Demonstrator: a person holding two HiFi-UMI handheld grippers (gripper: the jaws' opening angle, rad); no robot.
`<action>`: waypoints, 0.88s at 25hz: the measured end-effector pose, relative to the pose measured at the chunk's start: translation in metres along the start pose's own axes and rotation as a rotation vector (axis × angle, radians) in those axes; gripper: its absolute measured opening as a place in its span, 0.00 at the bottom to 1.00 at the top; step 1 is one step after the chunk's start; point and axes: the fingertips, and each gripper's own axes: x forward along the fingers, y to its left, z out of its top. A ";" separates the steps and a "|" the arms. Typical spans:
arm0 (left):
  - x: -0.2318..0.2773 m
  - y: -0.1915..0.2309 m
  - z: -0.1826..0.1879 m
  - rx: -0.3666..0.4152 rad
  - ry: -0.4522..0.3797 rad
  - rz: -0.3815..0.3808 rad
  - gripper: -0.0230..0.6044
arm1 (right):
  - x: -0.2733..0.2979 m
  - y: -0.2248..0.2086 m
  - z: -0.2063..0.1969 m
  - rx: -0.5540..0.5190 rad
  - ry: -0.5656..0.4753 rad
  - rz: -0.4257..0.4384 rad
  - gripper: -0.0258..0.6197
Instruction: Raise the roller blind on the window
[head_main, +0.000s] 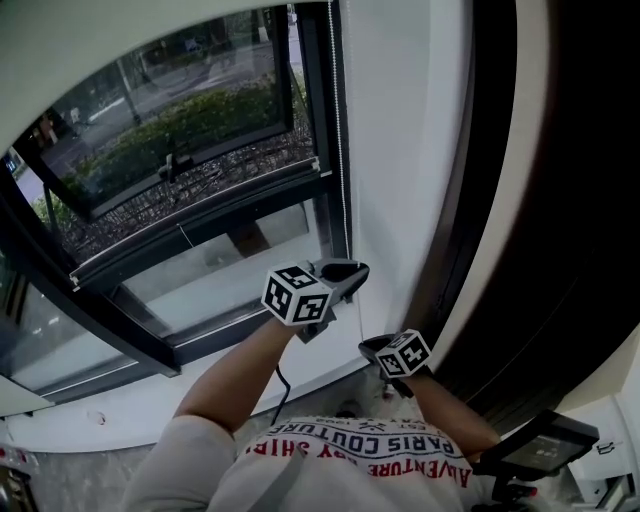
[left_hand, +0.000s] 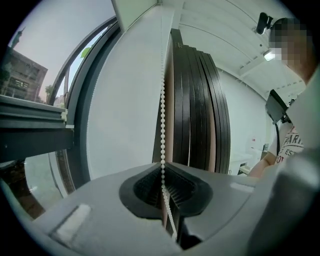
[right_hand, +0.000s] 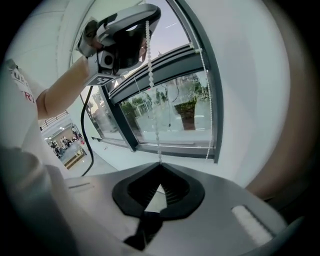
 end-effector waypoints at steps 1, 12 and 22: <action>0.000 -0.001 -0.002 -0.003 -0.001 0.000 0.06 | 0.001 -0.001 -0.002 0.008 0.000 -0.001 0.05; -0.007 -0.019 -0.005 -0.014 -0.030 -0.002 0.06 | -0.019 0.003 0.000 -0.042 -0.045 -0.024 0.07; -0.020 -0.041 -0.008 0.012 -0.033 0.015 0.06 | -0.118 0.016 0.100 -0.123 -0.270 -0.018 0.28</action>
